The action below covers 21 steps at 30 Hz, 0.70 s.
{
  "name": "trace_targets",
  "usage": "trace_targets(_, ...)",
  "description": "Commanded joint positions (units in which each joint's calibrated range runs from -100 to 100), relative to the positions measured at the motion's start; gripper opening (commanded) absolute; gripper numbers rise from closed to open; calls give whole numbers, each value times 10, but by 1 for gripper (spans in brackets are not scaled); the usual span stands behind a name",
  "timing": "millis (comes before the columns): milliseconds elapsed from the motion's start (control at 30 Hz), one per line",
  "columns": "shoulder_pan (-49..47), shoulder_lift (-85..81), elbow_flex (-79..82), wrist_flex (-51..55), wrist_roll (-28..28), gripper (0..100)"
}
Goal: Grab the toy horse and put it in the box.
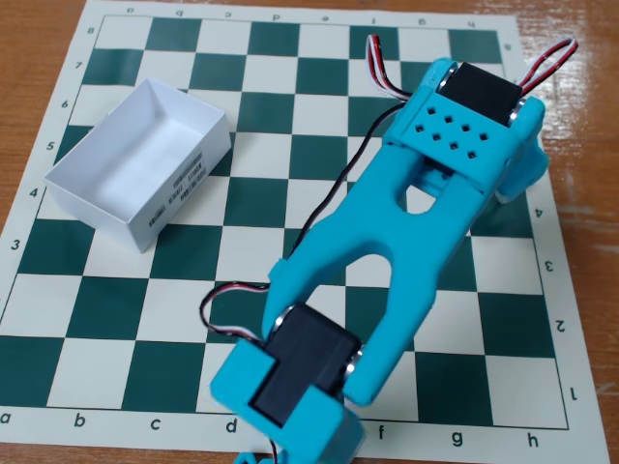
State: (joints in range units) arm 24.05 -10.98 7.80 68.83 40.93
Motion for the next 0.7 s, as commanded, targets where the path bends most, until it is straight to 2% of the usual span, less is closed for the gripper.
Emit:
trace_targets(0,7,31,-65,21,-13,1)
trace_targets(200,8,92,-128,14,-22,1)
trace_targets(467,12,160,-120,-123,-26,9)
trace_targets(667,7,218,-121,-148,-34,13)
